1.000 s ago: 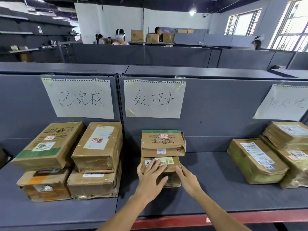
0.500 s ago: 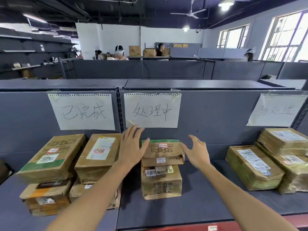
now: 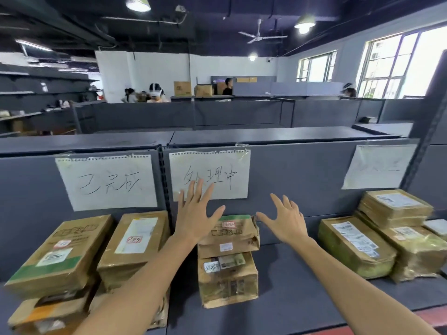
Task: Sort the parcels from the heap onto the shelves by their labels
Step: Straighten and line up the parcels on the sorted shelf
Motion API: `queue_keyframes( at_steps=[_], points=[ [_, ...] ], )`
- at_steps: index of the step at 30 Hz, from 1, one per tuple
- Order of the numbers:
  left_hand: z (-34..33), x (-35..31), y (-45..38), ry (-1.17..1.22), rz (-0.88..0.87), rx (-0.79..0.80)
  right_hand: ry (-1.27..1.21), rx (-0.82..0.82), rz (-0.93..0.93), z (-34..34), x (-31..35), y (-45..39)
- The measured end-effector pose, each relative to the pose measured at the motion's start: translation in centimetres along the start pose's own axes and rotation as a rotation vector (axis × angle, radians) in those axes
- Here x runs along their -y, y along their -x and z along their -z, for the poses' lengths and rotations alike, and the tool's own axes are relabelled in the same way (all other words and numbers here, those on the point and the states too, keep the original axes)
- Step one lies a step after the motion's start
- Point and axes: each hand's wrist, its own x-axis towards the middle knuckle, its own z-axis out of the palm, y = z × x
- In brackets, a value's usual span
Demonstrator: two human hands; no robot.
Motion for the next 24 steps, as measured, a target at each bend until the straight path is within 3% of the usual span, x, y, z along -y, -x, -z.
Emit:
queue_keyframes(
  at_steps=[5,12,19,24],
  points=[
    [-3.7,-9.3,-3.8,0.133,-0.139,0.022,0.030,-0.098,-0.120,5.1,-7.2,1.7],
    [-10.0,-30.0,-6.0,0.310,-0.388,0.117,0.139,-0.261,-0.368,15.6,-24.1,8.7],
    [-14.9,-51.1,-4.2,0.459,-0.612,0.177,0.253,-0.389,-0.629,25.3,-40.5,18.2],
    [-17.8,-64.6,-0.9,0.595,-0.736,0.232,0.265,-0.393,-0.827,29.6,-49.6,24.7]
  ],
)
